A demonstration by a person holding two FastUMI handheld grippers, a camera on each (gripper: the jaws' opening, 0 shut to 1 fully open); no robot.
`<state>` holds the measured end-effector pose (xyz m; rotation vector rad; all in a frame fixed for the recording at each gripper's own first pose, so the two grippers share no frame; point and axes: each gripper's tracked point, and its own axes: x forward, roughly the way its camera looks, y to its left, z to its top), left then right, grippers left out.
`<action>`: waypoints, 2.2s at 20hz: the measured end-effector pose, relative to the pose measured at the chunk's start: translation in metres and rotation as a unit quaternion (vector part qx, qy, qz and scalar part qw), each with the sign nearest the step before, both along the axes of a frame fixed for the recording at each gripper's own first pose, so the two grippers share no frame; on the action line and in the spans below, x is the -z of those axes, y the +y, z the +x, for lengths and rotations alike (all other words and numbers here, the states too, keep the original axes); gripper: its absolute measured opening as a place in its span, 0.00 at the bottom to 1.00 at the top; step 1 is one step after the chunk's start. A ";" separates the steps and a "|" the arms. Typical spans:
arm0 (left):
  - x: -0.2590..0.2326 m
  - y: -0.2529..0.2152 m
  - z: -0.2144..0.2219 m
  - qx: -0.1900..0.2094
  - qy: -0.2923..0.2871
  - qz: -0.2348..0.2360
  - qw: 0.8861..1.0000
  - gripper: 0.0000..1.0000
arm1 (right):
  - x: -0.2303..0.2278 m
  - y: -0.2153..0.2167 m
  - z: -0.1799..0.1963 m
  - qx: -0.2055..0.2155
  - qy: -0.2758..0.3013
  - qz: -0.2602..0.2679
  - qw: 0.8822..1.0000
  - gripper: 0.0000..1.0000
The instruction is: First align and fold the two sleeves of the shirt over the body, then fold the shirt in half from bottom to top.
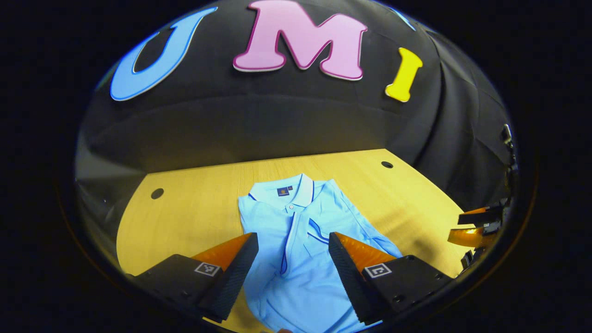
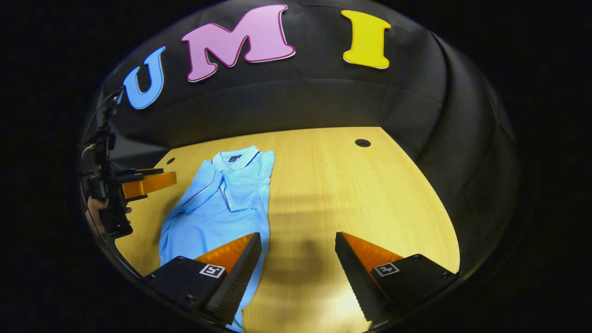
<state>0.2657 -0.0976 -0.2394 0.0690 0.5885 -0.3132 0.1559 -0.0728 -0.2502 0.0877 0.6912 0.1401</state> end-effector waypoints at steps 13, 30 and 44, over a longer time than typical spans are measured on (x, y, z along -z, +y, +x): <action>0.040 0.043 -0.200 0.013 0.048 -0.012 0.999 0.92 | 0.037 0.084 -0.130 -0.052 0.062 0.010 0.997 1.00; 0.146 0.066 -0.299 -0.034 0.124 0.071 0.989 0.98 | 0.107 0.128 -0.197 -0.069 0.106 -0.027 0.992 0.98; 0.145 0.038 -0.293 -0.048 0.109 0.045 0.992 0.07 | 0.110 0.132 -0.191 -0.052 0.112 -0.050 0.991 0.07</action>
